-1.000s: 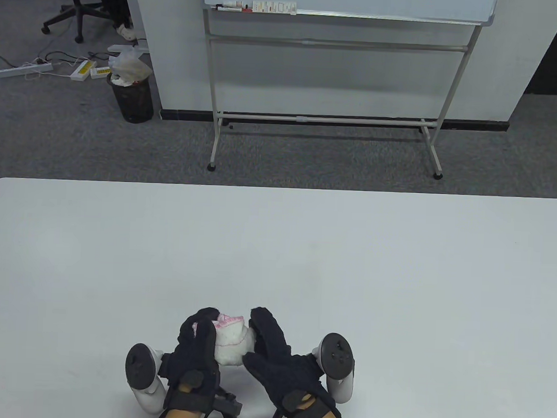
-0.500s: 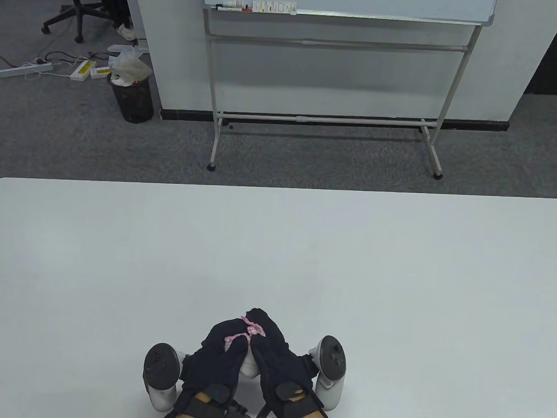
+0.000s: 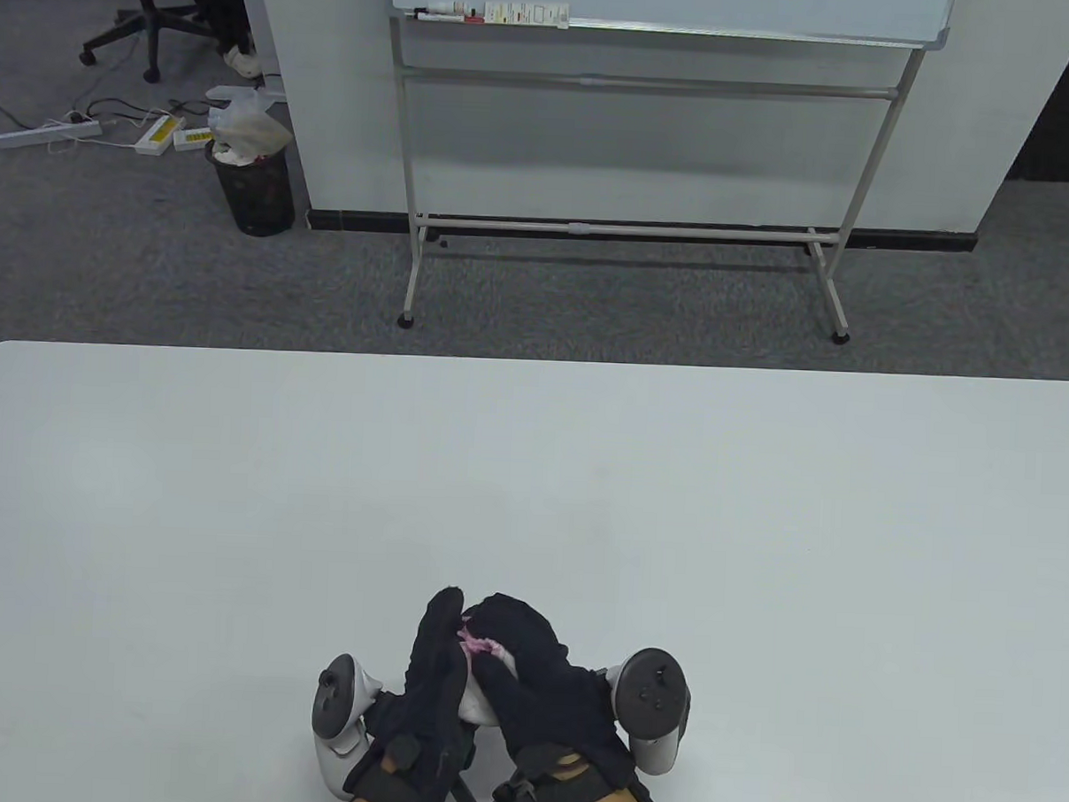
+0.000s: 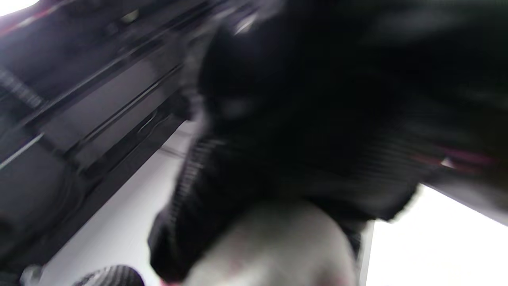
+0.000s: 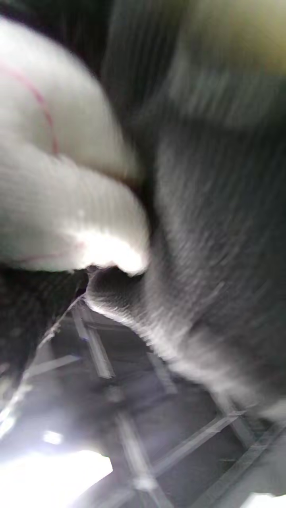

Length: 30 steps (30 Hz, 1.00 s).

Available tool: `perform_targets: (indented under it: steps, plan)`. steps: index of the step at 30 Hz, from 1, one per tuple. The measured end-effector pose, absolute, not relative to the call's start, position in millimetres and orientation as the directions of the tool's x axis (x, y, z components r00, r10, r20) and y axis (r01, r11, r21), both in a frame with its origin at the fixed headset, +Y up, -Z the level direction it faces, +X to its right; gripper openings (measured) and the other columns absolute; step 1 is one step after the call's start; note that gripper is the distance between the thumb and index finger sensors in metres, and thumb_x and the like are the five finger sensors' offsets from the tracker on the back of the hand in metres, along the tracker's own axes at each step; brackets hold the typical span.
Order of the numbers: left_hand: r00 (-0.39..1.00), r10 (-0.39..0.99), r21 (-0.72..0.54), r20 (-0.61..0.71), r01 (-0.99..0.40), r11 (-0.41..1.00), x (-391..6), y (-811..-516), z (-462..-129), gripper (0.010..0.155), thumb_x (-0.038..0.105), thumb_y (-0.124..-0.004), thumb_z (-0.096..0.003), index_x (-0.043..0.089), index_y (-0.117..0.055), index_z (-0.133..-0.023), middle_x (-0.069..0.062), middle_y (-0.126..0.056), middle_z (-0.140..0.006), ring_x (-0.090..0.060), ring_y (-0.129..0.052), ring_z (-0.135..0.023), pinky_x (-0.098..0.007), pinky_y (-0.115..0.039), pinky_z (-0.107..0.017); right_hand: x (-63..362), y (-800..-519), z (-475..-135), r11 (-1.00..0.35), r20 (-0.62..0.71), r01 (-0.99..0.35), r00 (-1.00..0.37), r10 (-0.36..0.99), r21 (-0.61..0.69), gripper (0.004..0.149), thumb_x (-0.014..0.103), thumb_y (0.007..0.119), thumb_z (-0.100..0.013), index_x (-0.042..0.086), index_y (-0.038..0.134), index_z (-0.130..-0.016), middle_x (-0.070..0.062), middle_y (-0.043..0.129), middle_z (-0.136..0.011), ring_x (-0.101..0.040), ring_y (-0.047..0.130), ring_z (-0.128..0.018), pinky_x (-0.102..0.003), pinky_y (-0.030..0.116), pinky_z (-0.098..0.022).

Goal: Squeeze dry dish cloth into compact mass

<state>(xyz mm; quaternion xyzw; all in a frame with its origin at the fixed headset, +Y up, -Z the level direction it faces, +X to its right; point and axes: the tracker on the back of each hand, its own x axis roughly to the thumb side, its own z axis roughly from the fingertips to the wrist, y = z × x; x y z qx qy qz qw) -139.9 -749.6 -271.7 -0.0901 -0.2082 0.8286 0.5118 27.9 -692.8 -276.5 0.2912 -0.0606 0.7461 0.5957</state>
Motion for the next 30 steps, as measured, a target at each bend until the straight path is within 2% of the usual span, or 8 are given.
perform_targets:
  steps: [3,7,11,13,15,18,22,30]
  plan:
    - [-0.448,0.888,-0.4,0.107,-0.837,-0.374,-148,-751,-274,0.07,0.068,-0.043,-0.0608,0.039,0.001,-0.107,-0.017,-0.001,-0.113,-0.058,-0.013,-0.097,-0.065,-0.042,-0.073,21,-691,-271,-0.379,0.542,-0.88,-0.178,0.822,0.287,0.052,0.037,0.074,-0.054,0.016,0.059,-0.099,-0.013,0.043,-0.11,-0.045,0.041,-0.105,-0.068,0.037,-0.071]
    - [-0.522,0.848,-0.416,0.09,-0.794,-0.444,-152,-749,-273,0.062,0.066,-0.041,-0.0611,0.044,-0.009,-0.111,-0.013,0.001,-0.115,-0.057,-0.008,-0.098,-0.068,-0.038,-0.071,20,-689,-272,-0.427,0.584,-0.847,-0.18,0.791,0.317,0.053,0.039,0.073,-0.054,0.016,0.06,-0.1,-0.01,0.04,-0.112,-0.038,0.029,-0.109,-0.063,0.026,-0.073]
    - [-0.393,0.904,-0.443,0.171,-0.85,-0.286,-148,-739,-271,0.073,0.072,-0.049,-0.0588,0.038,-0.011,-0.111,-0.013,0.002,-0.115,-0.057,-0.009,-0.099,-0.07,-0.038,-0.07,17,-697,-271,-0.446,0.582,-0.828,-0.188,0.792,0.34,0.07,0.059,0.059,-0.052,0.022,0.042,-0.109,-0.003,0.019,-0.115,-0.033,0.01,-0.109,-0.061,0.014,-0.072]
    - [-0.334,0.923,-0.424,0.192,-0.876,-0.229,-145,-741,-270,0.079,0.073,-0.051,-0.058,0.033,-0.008,-0.11,-0.015,-0.001,-0.113,-0.054,-0.023,-0.102,-0.068,-0.043,-0.07,16,-702,-272,-0.38,0.526,-0.838,-0.134,0.84,0.392,0.076,0.064,0.054,-0.049,0.024,0.031,-0.109,-0.001,0.008,-0.114,-0.03,-0.001,-0.107,-0.059,0.007,-0.071]
    - [-0.288,0.939,-0.399,0.189,-0.896,-0.195,-141,-743,-269,0.08,0.07,-0.055,-0.058,0.025,-0.01,-0.107,-0.017,-0.017,-0.112,-0.048,-0.04,-0.099,-0.065,-0.051,-0.069,16,-705,-272,-0.333,0.488,-0.844,-0.1,0.867,0.419,0.08,0.067,0.052,-0.047,0.026,0.021,-0.108,0.0,0.002,-0.112,-0.03,-0.005,-0.106,-0.059,0.002,-0.069]
    - [-0.191,0.966,-0.276,0.175,-0.951,-0.138,-146,-744,-273,0.068,0.066,-0.062,-0.0571,0.02,-0.037,-0.1,-0.014,-0.045,-0.104,-0.04,-0.063,-0.089,-0.057,-0.068,-0.062,16,-708,-272,-0.349,0.462,-0.832,-0.129,0.878,0.431,0.084,0.068,0.05,-0.047,0.021,0.017,-0.108,-0.002,0.001,-0.111,-0.031,-0.006,-0.105,-0.059,0.002,-0.069]
    - [-0.179,0.972,-0.237,0.155,-0.961,-0.139,-152,-748,-279,0.056,0.058,-0.066,-0.0576,0.018,-0.051,-0.093,-0.012,-0.063,-0.093,-0.036,-0.076,-0.077,-0.055,-0.076,-0.054,18,-716,-278,-0.276,0.37,-0.835,-0.094,0.924,0.476,0.081,0.065,0.053,-0.049,0.02,0.02,-0.109,-0.004,0.003,-0.112,-0.032,0.0,-0.106,-0.06,0.006,-0.069]
    - [-0.017,0.971,-0.107,0.24,-0.994,0.009,-161,-731,-272,0.045,0.054,-0.061,-0.0591,0.02,-0.059,-0.089,-0.008,-0.072,-0.088,-0.033,-0.083,-0.071,-0.051,-0.078,-0.052,15,-719,-279,-0.145,0.305,-0.854,0.017,0.952,0.5,0.075,0.06,0.057,-0.054,0.026,0.023,-0.11,-0.008,0.004,-0.112,-0.038,0.005,-0.107,-0.064,0.013,-0.07]
